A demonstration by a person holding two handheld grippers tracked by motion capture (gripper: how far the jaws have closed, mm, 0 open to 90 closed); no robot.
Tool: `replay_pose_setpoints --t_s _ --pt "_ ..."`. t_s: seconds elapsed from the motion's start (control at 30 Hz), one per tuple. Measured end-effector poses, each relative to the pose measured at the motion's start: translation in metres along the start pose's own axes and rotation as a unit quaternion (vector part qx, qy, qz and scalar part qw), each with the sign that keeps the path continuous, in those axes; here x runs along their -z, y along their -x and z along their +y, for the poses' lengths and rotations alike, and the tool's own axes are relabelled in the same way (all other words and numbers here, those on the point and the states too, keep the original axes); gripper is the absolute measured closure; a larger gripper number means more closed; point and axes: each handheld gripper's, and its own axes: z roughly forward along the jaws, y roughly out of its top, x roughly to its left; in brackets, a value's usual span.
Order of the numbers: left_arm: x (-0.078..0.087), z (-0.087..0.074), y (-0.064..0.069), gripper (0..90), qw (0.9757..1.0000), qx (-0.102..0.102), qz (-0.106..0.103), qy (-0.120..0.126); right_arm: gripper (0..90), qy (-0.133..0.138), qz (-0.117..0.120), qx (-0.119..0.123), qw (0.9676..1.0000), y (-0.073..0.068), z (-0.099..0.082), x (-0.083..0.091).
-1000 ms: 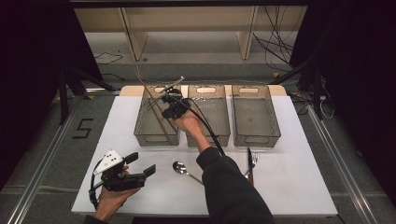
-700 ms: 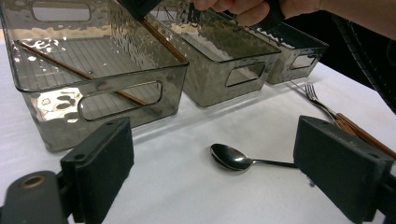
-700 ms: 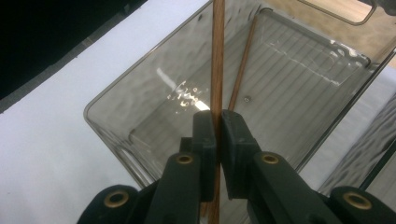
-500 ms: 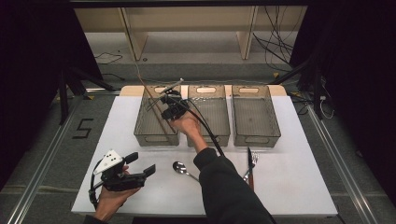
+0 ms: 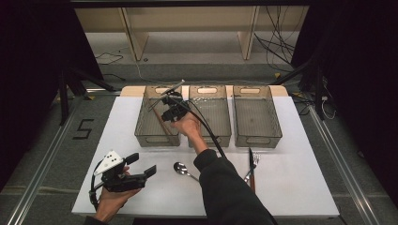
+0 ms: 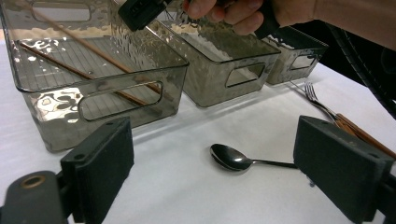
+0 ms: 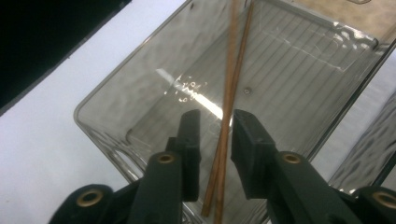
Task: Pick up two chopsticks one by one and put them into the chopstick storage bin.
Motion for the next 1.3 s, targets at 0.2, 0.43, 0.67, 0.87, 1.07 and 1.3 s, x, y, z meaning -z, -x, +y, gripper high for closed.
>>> replay_pose_setpoints --t_s 0.2,0.43,0.67,0.87,1.07,1.3 --pt "0.000 0.000 0.000 11.7 1.0000 0.003 0.000 0.002 56.4 -0.001 0.006 0.016 0.9998 -0.001 0.000 0.009" --pt "0.000 0.000 0.000 11.7 1.0000 0.002 0.001 0.001 41.3 0.000 0.026 0.050 0.9984 -0.005 -0.007 0.030" --pt "0.000 0.000 0.000 11.7 1.0000 0.005 0.002 0.003 35.2 -0.004 0.042 0.083 0.9957 -0.010 -0.022 0.050" --pt "-0.001 0.000 0.000 11.7 1.0000 0.005 0.002 0.002 33.2 -0.007 0.050 0.095 0.9942 -0.011 -0.036 0.063" --pt "0.000 0.000 0.000 11.7 1.0000 0.006 0.003 0.003 32.3 -0.002 0.055 0.101 0.9933 -0.012 -0.047 0.076" --pt "0.000 0.000 -0.001 11.7 1.0000 0.007 0.004 0.003 31.2 -0.004 0.051 0.110 0.9926 -0.013 -0.060 0.086"
